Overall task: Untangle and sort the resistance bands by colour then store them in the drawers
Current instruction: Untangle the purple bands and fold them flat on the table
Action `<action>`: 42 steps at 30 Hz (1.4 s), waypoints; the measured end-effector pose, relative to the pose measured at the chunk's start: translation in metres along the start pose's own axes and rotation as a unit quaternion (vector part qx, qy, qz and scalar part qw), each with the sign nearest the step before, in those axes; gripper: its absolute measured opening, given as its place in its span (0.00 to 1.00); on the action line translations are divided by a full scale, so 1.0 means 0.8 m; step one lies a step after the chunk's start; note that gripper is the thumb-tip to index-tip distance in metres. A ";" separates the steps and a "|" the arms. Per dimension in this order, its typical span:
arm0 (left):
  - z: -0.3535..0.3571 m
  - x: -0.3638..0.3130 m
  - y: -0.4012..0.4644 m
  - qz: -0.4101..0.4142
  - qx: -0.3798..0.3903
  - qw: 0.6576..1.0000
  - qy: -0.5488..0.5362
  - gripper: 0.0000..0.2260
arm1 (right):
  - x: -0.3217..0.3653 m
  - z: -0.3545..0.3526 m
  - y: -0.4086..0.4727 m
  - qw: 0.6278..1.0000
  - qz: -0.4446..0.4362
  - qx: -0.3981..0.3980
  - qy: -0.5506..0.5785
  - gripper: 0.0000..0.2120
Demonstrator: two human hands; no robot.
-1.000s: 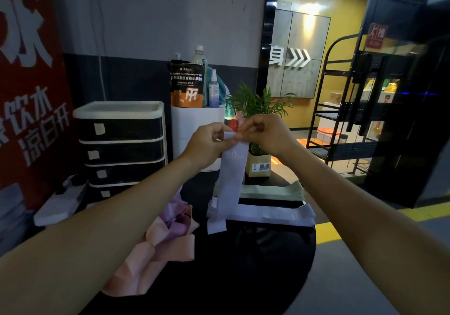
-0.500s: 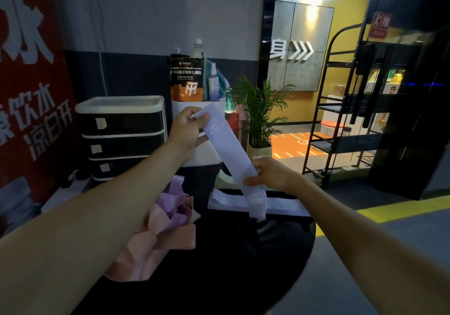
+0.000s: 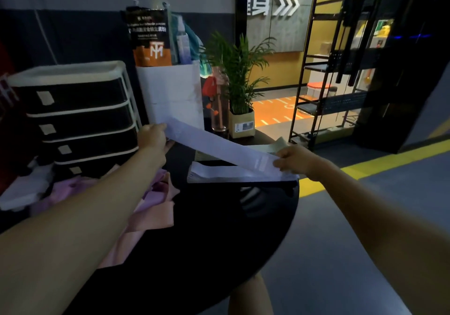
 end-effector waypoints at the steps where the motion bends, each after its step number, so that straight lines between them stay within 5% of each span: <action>1: 0.003 0.008 0.005 -0.001 -0.001 1.000 0.015 0.06 | -0.015 -0.008 0.002 0.998 0.026 -0.023 0.051 0.06; 7: 0.016 0.057 0.018 -0.006 0.001 0.978 0.206 0.08 | -0.066 -0.045 0.016 0.965 0.099 -0.170 0.175 0.07; 20: 0.033 0.099 0.035 0.043 0.041 0.867 0.494 0.09 | -0.091 -0.054 0.033 0.962 0.123 -0.241 -0.029 0.06; 29: 0.040 0.098 0.037 0.076 0.048 0.844 0.529 0.05 | -0.097 -0.048 0.032 0.959 0.123 -0.238 -0.089 0.07; 42: 0.046 0.104 0.033 0.101 0.069 0.835 0.536 0.13 | -0.068 -0.033 0.041 0.950 0.074 -0.235 -0.192 0.08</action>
Point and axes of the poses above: each hand's wrist, its own y-axis towards the middle knuckle, its own z-axis out of the palm, x = y × z, the point moved 9 cm from there along y, towards the middle knuckle, and after that the axes turned 4 degrees about -z, right-handed, at the moved point
